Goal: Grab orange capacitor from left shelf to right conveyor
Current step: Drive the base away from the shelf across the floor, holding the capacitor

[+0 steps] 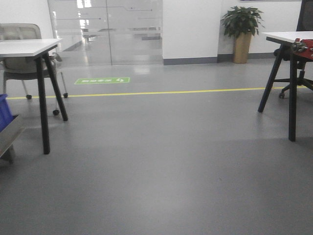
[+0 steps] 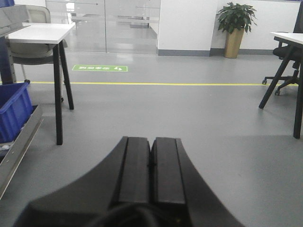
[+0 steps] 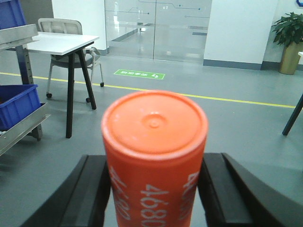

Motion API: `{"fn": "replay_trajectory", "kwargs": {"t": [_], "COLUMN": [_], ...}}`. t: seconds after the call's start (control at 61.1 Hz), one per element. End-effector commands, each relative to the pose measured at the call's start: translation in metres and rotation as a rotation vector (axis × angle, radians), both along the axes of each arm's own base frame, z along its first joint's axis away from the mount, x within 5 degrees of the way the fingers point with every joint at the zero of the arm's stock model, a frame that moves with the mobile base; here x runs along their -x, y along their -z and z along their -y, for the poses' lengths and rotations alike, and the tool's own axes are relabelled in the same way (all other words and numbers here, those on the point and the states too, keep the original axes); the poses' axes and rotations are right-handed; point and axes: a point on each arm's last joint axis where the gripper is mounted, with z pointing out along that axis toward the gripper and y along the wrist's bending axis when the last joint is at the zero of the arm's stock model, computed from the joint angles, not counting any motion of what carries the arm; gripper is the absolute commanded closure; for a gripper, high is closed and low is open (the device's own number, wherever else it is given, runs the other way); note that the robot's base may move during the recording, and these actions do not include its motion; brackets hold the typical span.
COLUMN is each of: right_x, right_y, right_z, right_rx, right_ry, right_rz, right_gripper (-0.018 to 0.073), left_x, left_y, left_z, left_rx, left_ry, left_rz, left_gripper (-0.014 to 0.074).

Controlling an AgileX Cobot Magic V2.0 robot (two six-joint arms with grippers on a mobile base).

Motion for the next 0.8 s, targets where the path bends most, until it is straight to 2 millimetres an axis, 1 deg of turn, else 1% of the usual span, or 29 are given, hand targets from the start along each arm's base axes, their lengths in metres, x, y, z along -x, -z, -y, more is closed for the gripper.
{"fn": "replay_trajectory", "kwargs": {"t": [0.0, 0.786], "right_x": [0.0012, 0.0012], "right_y": [-0.0163, -0.0162], "right_z": [0.0005, 0.0005], "right_rx": [-0.009, -0.009], "right_ry": [0.005, 0.005], "right_rz": [0.104, 0.103], "right_gripper": [0.0447, 0.0447], "left_x": [0.0012, 0.0012], "left_y": [-0.0099, -0.0099], "left_z": [-0.0007, -0.0007], "left_rx": [0.017, 0.017], "left_ry": [-0.006, -0.006], "left_rz": [0.102, 0.102], "left_gripper": [0.0723, 0.0723]}}
